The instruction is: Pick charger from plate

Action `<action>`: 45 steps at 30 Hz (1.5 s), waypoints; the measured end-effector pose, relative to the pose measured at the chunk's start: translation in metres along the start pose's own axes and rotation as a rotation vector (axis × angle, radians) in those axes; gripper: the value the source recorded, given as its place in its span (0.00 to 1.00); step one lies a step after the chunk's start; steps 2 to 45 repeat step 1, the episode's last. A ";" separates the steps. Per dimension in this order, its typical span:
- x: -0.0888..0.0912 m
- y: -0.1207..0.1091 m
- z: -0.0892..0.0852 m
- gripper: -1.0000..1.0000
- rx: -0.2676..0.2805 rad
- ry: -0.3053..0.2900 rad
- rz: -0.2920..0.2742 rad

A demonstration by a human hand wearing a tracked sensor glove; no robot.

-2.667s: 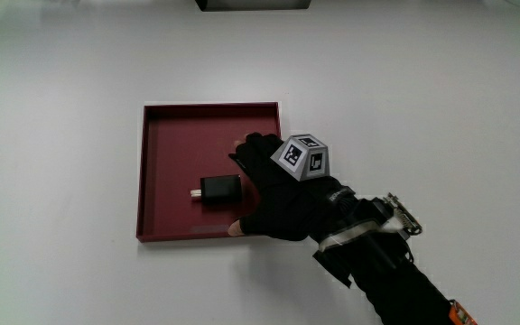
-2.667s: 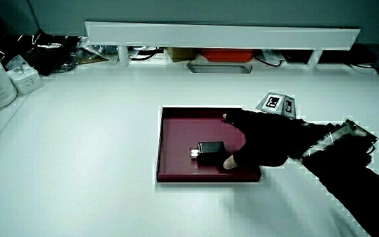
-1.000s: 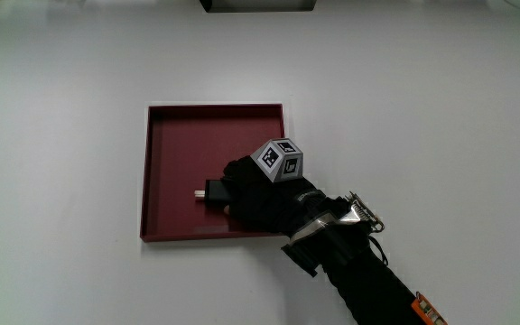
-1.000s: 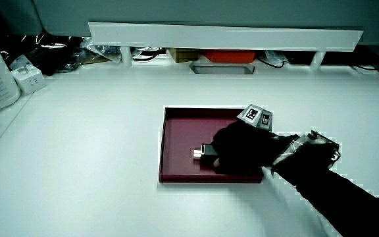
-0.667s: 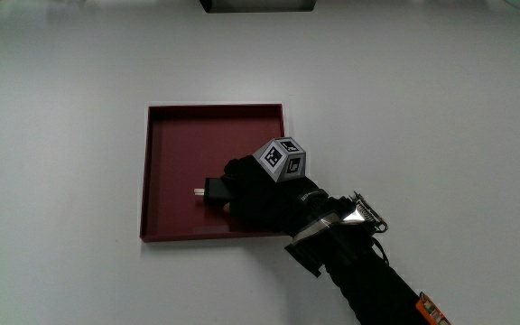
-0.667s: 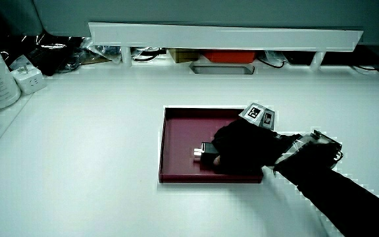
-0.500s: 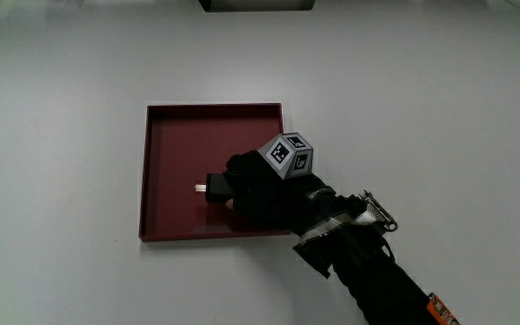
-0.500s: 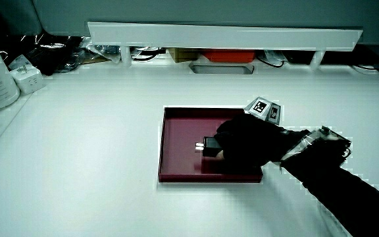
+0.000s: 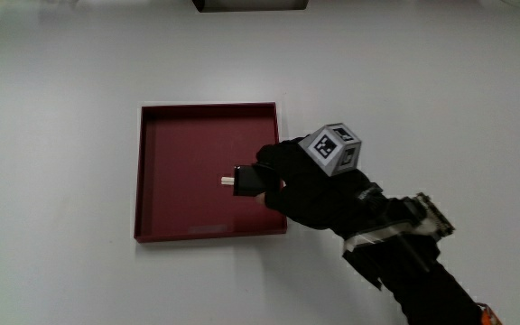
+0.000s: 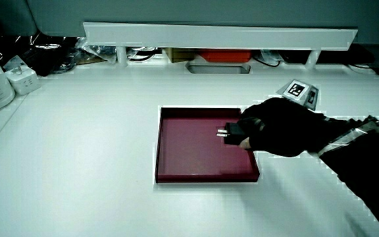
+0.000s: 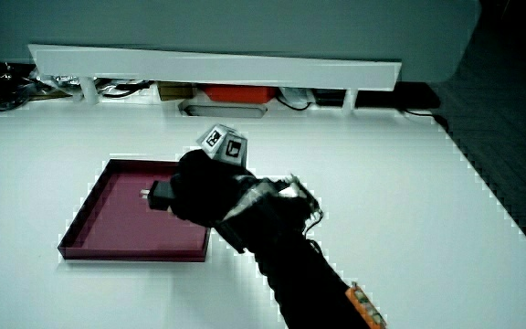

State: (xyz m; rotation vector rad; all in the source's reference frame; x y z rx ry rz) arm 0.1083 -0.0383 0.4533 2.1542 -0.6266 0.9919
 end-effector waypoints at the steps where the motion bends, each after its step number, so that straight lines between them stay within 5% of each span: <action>1: 0.002 -0.003 0.002 1.00 0.007 0.029 0.024; 45: 0.002 -0.003 0.002 1.00 0.007 0.029 0.024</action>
